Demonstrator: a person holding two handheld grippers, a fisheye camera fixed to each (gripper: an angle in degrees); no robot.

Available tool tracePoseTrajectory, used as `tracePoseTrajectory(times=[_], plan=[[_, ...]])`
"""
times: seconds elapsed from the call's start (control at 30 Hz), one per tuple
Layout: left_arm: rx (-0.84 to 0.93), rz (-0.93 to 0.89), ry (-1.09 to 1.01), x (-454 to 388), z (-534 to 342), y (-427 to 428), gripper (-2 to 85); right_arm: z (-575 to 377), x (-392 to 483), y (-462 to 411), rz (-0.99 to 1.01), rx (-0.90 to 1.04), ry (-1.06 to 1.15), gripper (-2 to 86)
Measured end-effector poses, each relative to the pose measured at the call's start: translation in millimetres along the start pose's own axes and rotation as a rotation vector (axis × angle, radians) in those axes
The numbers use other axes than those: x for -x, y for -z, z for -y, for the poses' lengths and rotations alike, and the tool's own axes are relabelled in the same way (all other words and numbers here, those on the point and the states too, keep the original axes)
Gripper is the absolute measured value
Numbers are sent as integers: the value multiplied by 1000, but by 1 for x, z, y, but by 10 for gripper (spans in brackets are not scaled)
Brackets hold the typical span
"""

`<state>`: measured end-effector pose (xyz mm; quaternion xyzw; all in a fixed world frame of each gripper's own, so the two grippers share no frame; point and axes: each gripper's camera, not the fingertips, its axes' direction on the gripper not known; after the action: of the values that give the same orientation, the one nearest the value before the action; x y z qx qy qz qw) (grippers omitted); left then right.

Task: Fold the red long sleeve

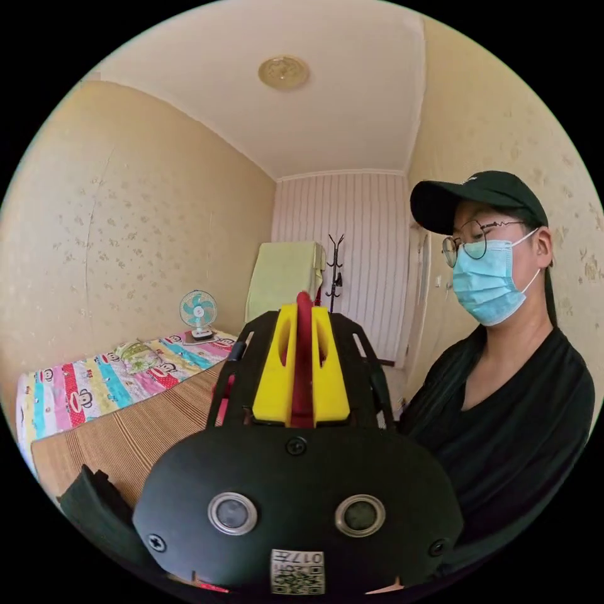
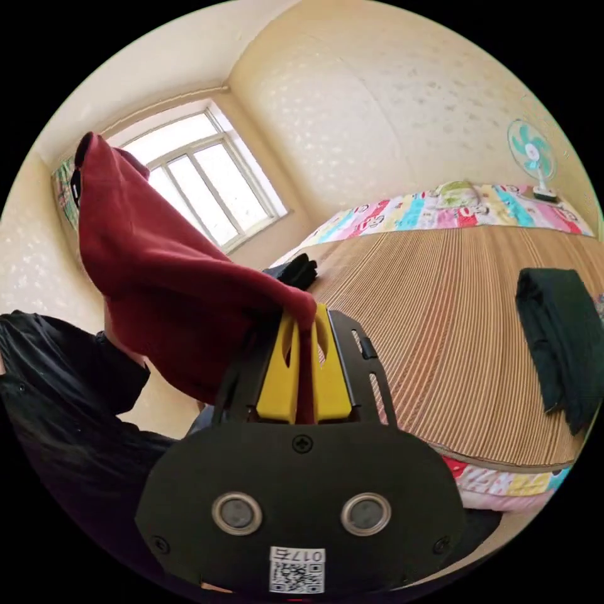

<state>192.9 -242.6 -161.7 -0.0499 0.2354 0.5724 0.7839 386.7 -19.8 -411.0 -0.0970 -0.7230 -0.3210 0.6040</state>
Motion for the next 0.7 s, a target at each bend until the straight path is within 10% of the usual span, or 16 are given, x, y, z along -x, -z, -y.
tracePoseTrajectory(times=[0.4, 0.7], plan=[[-317, 667, 106, -32, 31, 140, 42, 119, 202, 203, -483, -773, 395, 42], [418, 920, 738, 347, -30, -23, 53, 334, -41, -4, -825, 109, 41, 98]])
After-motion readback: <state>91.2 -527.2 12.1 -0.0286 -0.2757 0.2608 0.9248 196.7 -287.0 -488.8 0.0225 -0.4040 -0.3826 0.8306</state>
